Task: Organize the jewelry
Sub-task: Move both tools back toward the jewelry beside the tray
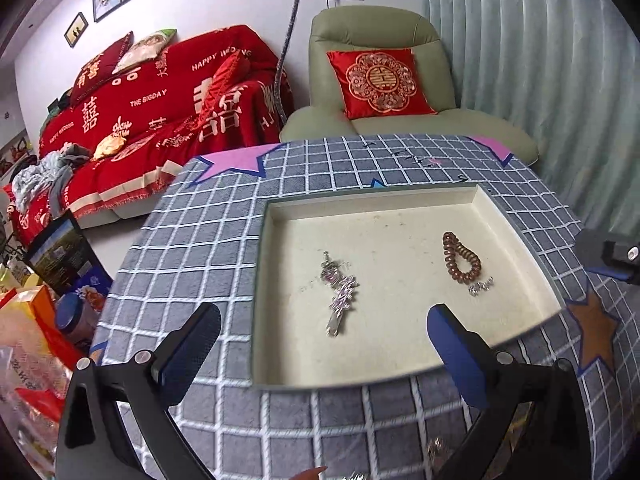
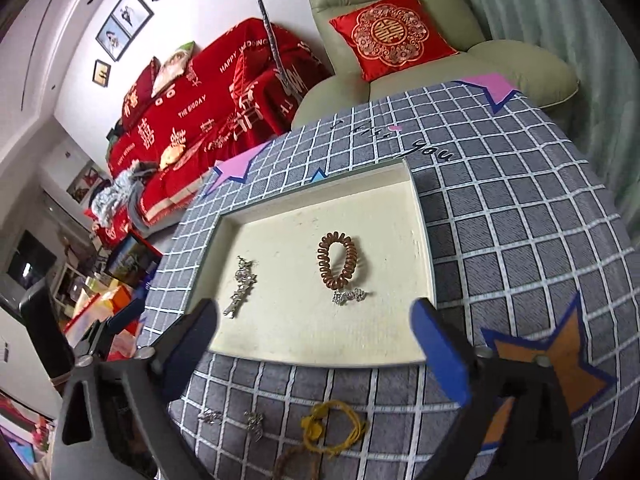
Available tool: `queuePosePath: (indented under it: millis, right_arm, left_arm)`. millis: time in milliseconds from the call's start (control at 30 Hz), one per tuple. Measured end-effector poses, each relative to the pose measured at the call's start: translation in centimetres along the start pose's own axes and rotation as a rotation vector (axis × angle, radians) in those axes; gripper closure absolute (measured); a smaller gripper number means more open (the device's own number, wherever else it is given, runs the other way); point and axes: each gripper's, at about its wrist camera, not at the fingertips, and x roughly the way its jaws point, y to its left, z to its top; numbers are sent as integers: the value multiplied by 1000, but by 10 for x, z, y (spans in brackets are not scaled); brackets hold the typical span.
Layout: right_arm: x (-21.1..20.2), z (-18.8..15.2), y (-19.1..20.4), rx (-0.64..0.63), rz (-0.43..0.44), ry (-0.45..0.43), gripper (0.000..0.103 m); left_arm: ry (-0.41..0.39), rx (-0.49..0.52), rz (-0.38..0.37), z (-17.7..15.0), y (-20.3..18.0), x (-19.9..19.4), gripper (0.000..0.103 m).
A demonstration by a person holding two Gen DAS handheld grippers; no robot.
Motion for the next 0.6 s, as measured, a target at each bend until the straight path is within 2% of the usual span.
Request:
queuePosePath:
  millis: [100, 200, 267, 600]
  right_arm:
    - [-11, -5, 1, 7, 1, -19, 0]
    - [-20, -13, 4, -2, 5, -14, 0]
    - [-24, -19, 6, -3, 6, -2, 0]
    - [-32, -58, -4, -4, -33, 59, 0]
  left_arm:
    - [-14, 11, 1, -11, 8, -15, 0]
    - [5, 3, -2, -25, 18, -23, 0]
    - [27, 13, -19, -35, 21, -24, 0]
    - [73, 72, -7, -87, 20, -26, 0]
